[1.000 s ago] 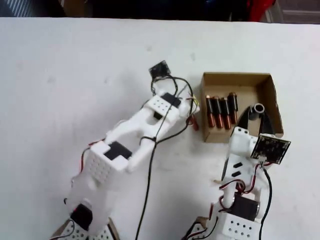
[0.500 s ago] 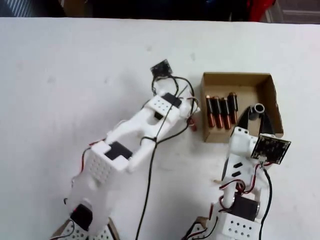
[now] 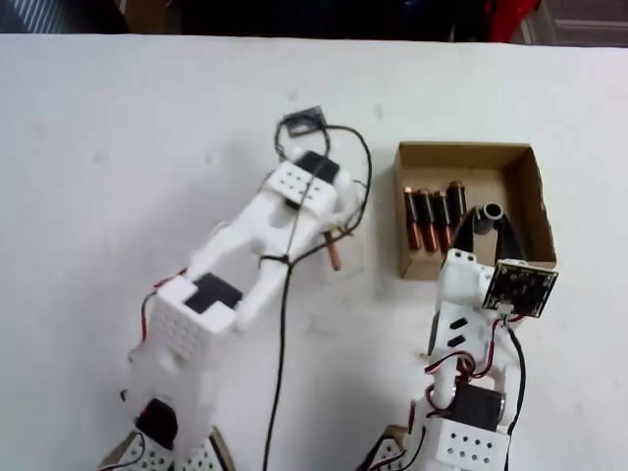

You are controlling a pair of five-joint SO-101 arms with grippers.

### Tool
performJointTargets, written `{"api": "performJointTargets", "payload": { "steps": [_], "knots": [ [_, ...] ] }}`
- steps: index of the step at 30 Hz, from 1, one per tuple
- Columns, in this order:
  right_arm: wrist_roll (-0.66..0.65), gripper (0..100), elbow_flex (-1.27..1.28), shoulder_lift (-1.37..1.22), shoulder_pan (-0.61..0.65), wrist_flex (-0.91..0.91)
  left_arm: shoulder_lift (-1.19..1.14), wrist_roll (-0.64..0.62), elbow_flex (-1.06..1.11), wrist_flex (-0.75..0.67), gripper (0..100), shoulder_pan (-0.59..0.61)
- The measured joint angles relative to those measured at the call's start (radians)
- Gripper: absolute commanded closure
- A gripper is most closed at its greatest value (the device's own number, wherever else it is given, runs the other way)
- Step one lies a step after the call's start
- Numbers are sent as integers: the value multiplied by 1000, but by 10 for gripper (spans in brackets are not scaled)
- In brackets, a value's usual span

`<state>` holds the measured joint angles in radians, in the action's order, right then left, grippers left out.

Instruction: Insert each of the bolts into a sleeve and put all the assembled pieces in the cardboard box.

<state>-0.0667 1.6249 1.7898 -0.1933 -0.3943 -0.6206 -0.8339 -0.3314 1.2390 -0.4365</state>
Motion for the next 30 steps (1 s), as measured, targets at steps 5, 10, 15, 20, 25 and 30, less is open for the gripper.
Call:
{"api": "performJointTargets", "payload": {
  "steps": [5, 10, 15, 20, 25, 30],
  "knots": [
    [0, 981, 0, 0, 41, 0, 48, 127, -2, 100, 976, 77],
    [0, 981, 0, 0, 167, 0, 74, 273, -2, 210, 976, 169],
    [0, 981, 0, 0, 273, 0, 75, 482, -2, 318, 976, 196],
    [0, 981, 0, 0, 410, 0, 78, 618, -2, 361, 976, 241],
    [0, 981, 0, 0, 539, 0, 80, 763, -2, 365, 976, 344],
    [0, 981, 40, -3, 594, 0, 80, 885, -2, 367, 976, 408]
  ]
}}
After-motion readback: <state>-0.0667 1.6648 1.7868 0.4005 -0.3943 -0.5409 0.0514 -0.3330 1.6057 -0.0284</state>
